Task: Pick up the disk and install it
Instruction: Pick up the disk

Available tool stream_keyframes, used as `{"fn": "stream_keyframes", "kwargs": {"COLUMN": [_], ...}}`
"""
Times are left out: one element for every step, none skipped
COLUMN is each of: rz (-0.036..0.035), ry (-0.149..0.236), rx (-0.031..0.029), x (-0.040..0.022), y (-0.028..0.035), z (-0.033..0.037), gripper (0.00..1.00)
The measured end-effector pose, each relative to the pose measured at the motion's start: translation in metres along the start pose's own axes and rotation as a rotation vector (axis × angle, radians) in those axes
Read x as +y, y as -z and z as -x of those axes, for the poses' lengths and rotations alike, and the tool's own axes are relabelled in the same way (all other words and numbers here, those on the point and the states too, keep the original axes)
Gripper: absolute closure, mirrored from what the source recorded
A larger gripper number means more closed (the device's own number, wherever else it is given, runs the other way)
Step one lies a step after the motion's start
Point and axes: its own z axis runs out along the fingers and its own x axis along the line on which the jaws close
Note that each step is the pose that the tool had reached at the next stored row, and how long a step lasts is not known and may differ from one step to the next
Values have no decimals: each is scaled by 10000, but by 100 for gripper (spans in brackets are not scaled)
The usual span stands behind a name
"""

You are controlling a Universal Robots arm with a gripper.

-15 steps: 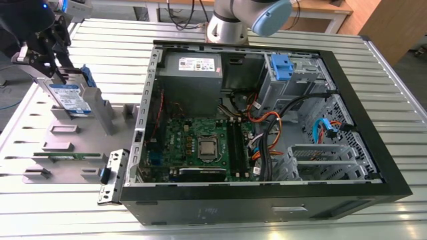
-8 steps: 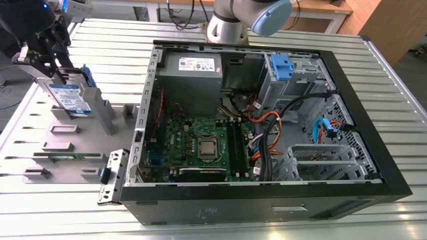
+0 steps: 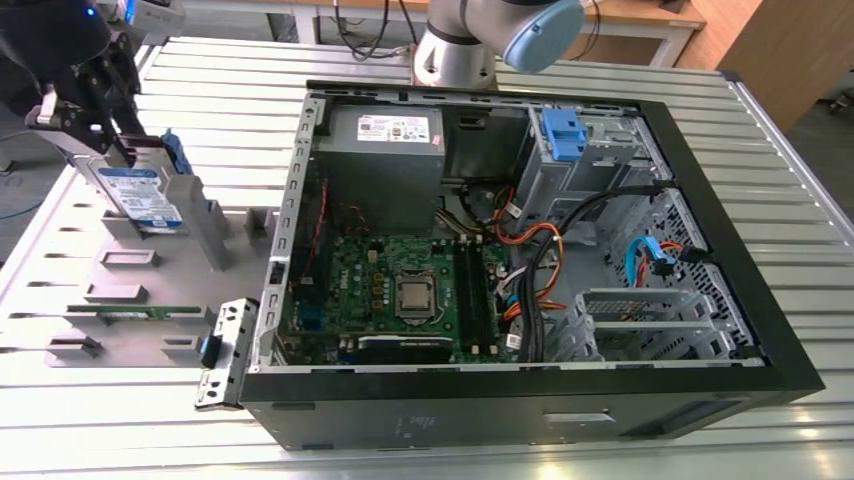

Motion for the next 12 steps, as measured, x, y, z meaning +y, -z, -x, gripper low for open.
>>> {"fn": "stream_keyframes", "kwargs": {"rz": [0, 0, 0, 0, 0, 0, 0, 0, 0, 0, 0, 0], "ry": [1, 1, 2, 2, 3, 3, 4, 4, 5, 5, 6, 6], "rx": [0, 0, 0, 0, 0, 0, 0, 0, 0, 0, 0, 0], "x": [0, 0, 0, 0, 0, 0, 0, 0, 0, 0, 0, 0], "y": [0, 0, 0, 0, 0, 0, 0, 0, 0, 0, 0, 0], "z": [0, 0, 0, 0, 0, 0, 0, 0, 0, 0, -1, -5], "gripper": [51, 58, 58, 58, 58, 58, 58, 58, 58, 58, 58, 58]}}
